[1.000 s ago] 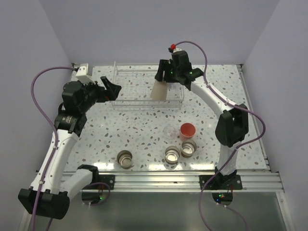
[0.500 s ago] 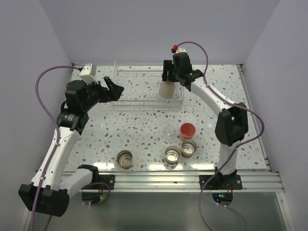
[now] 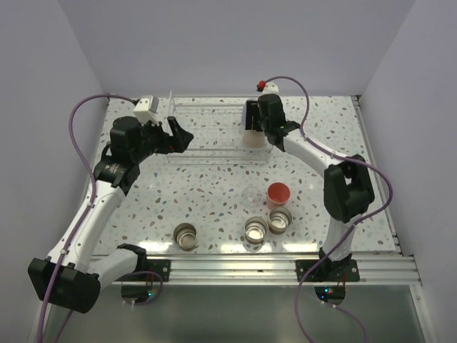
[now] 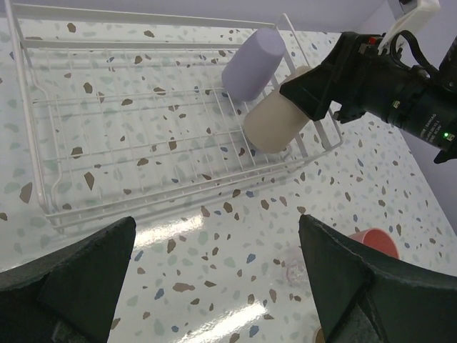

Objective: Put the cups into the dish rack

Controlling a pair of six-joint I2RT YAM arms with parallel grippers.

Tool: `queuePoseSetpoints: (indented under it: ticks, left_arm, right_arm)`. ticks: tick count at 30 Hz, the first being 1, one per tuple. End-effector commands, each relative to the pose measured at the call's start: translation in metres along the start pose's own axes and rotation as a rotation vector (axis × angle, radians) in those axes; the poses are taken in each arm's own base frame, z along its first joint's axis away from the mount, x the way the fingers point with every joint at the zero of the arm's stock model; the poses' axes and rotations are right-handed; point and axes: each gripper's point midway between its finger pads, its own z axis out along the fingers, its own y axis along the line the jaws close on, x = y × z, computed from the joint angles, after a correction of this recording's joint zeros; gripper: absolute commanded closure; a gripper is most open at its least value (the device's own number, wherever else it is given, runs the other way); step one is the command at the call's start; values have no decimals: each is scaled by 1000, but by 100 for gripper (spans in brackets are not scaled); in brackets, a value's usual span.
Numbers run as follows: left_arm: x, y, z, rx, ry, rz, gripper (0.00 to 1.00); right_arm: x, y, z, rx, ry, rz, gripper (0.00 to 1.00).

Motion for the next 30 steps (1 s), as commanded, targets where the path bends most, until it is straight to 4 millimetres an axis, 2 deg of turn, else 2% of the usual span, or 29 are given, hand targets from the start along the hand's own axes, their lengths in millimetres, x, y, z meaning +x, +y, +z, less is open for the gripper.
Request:
queuePoseSetpoints:
  ticks: [1,2,3,4,6,7,8,10,12,17,19,20,22,23,25,26,28,30]
  left_arm:
    - [-17,-8,-4,5,-37,46,0]
    - [-15,-7,-3,5,-31,47,0]
    - [-15,-7,-2,3,-32,47,0]
    - [-14,-6,-2,2,-29,46,0]
    - [-14,-6,-1,-1,-30,48,0]
    - [-14,-5,-1,-4,-29,46,0]
    - [-14,-5,-2,-6,-33,46,0]
    - [-12,-3,-1,-11,-29,45,0]
    - [-9,-1,1,-15,-22,43,0]
    - [-3,1,3,-28,14,24,0]
    - [0,6,3,-52,33,24,0]
    - [9,15,2,-98,71,19,0]
    - [17,26,0,-158,112,30,1]
    - [32,39,-3,-221,173,27,1]
    - [44,46,-8,-257,236,33,3]
    - [59,51,-14,-287,300,34,4]
    - [81,50,-20,-304,386,48,4]
    - [110,51,-33,-329,505,50,4]
  right_arm:
    - [1,-7,-14,27,-9,-23,100]
    - [4,-7,-16,26,-1,-33,100]
    - [5,-6,-19,24,-4,-35,94]
    - [7,-8,-23,27,-5,-39,77]
    - [7,-9,-26,24,-12,-50,50]
    - [6,-11,-28,27,-12,-52,31]
    - [8,-12,-29,32,-3,-64,24]
    - [6,-12,-30,32,2,-74,16]
    - [6,-14,-33,36,15,-84,2]
    - [-6,-13,-50,23,-4,-77,2]
    - [-26,-13,-65,16,-46,-62,2]
    - [-31,-14,-72,17,-49,-56,2]
    - [-53,-11,-90,-3,-91,-31,2]
    - [-54,-11,-96,-8,-80,-25,2]
    - [-73,-8,-118,-36,-115,2,2]
    - [-74,-6,-125,-47,-112,16,2]
    - [-87,-6,-148,-74,-148,43,2]
    - [-90,-6,-161,-92,-158,63,2]
